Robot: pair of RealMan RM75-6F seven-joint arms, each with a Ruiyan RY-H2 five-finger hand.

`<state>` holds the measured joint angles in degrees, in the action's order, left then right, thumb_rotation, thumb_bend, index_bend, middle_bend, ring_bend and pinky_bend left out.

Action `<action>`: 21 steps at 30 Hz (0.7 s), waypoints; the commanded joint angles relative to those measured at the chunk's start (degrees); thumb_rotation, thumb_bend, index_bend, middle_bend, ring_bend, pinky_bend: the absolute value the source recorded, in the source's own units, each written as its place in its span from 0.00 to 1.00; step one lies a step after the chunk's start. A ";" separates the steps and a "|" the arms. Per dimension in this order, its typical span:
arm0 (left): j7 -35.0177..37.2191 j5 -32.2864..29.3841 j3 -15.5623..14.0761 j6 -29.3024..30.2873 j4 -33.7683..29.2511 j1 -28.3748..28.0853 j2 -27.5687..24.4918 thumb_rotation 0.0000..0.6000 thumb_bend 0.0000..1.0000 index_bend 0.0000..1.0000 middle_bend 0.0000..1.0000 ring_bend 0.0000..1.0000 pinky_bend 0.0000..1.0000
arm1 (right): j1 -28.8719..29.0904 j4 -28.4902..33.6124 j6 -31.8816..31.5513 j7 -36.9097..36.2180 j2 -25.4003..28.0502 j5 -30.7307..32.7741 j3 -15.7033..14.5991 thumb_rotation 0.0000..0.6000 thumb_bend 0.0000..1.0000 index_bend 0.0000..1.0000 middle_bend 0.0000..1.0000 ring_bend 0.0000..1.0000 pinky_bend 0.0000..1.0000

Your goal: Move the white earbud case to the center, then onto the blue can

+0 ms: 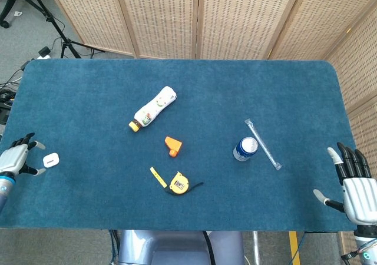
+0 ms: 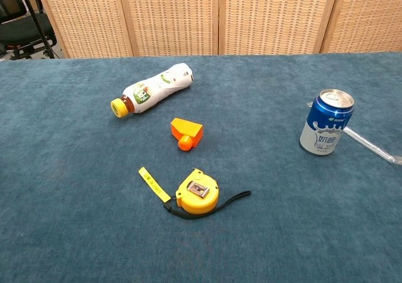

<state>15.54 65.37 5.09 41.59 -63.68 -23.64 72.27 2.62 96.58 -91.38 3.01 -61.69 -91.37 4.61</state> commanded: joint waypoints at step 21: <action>-9.21 -7.54 0.73 -6.43 2.95 -4.00 3.86 1.00 0.27 0.53 0.00 0.00 0.00 | 0.20 -0.13 0.55 -2.23 0.82 1.46 0.56 1.00 0.00 0.00 0.00 0.00 0.00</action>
<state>6.52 58.04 5.80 35.25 -60.72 -27.54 76.01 2.82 96.45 -90.82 0.78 -60.88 -89.93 5.16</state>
